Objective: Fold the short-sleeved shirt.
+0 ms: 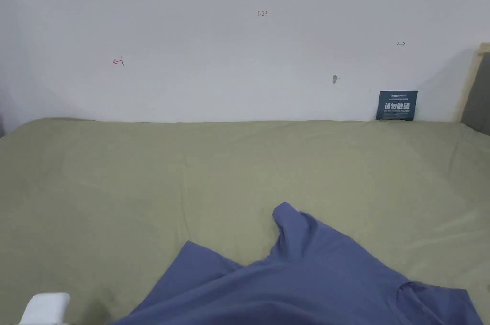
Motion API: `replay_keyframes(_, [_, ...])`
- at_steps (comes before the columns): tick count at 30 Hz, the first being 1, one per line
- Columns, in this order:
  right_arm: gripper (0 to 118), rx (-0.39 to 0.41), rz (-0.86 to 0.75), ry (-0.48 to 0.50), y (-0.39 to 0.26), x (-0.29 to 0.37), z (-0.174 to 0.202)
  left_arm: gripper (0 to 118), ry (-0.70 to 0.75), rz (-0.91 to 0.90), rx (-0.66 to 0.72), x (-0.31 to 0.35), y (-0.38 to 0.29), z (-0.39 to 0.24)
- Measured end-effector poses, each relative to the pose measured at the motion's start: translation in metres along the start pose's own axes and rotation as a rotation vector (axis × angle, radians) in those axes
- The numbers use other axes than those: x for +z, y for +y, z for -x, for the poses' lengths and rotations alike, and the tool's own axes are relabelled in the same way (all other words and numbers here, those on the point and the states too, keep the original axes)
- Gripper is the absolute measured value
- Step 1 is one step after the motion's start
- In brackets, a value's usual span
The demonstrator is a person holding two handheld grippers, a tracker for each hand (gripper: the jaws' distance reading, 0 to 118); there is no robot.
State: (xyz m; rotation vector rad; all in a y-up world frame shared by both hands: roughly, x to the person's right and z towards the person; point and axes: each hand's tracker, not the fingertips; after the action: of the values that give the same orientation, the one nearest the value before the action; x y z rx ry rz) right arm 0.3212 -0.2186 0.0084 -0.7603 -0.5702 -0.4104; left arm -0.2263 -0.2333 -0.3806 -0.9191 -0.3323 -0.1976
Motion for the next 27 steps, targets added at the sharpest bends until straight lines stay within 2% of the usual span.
replay_keyframes(2, [8,-0.014,-0.004,0.002,0.001,-0.002,0.0,5,-0.005,0.002,0.002,0.0,-0.002,-0.004])
replay_keyframes(3, [21,-0.016,-0.013,0.005,0.002,-0.003,0.001,15,-0.007,-0.004,0.007,0.001,-0.002,-0.003])
replay_keyframes(4, [28,-0.014,-0.018,0.006,0.005,-0.003,0.003,23,-0.011,-0.01,0.012,0.003,-0.002,-0.005])
replay_keyframes(6, [50,-0.01,-0.032,-0.002,0.014,-0.007,-0.005,47,-0.026,-0.045,0.033,0.009,-0.001,-0.003])
replay_keyframes(7, [88,-0.016,-0.04,-0.001,0.018,-0.005,-0.004,91,-0.038,-0.072,0.056,0.011,0.0,-0.002])
replay_keyframes(8, [115,-0.028,-0.058,0.018,0.024,-0.001,-0.002,118,-0.039,-0.1,0.085,0.018,0.003,-0.003])
replay_keyframes(9, [118,-0.04,-0.183,0.015,0.037,0.009,0.006,117,-0.073,-0.19,0.107,0.034,0.011,-0.009])
replay_keyframes(11, [118,0.009,-0.187,0.05,0.06,0.02,0.028,117,-0.075,-0.252,0.119,0.059,0.027,-0.023])
replay_keyframes(15, [118,0.129,-0.389,0.131,0.072,0.061,0.093,117,-0.104,-0.502,0.061,0.135,0.046,-0.084])
replay_keyframes(17, [118,0.169,-0.474,0.14,0.075,0.077,0.123,115,-0.09,-0.603,0.043,0.157,0.047,-0.105])
replay_keyframes(18, [117,0.184,-0.52,0.155,0.076,0.084,0.136,108,-0.065,-0.64,0.044,0.167,0.044,-0.117])
replay_keyframes(19, [116,0.188,-0.551,0.154,0.073,0.089,0.148,96,-0.051,-0.682,0.04,0.175,0.039,-0.128])
replay_keyframes(20, [110,0.195,-0.567,0.135,0.07,0.091,0.158,70,-0.039,-0.71,0.023,0.18,0.036,-0.137])
replay_keyframes(21, [81,0.193,-0.596,0.122,0.066,0.093,0.168,20,-0.016,-0.726,0.0,0.183,0.033,-0.145])
replay_keyframes(22, [32,0.212,-0.628,0.132,0.062,0.095,0.174,0,-0.014,-0.733,-0.009,0.183,0.029,-0.151])
replay_keyframes(23, [2,0.22,-0.627,0.149,0.059,0.094,0.179,0,-0.03,-0.726,-0.006,0.183,0.027,-0.153])
replay_keyframes(27, [2,0.215,-0.635,0.152,0.043,0.088,0.186,0,-0.063,-0.719,-0.028,0.183,0.018,-0.157])
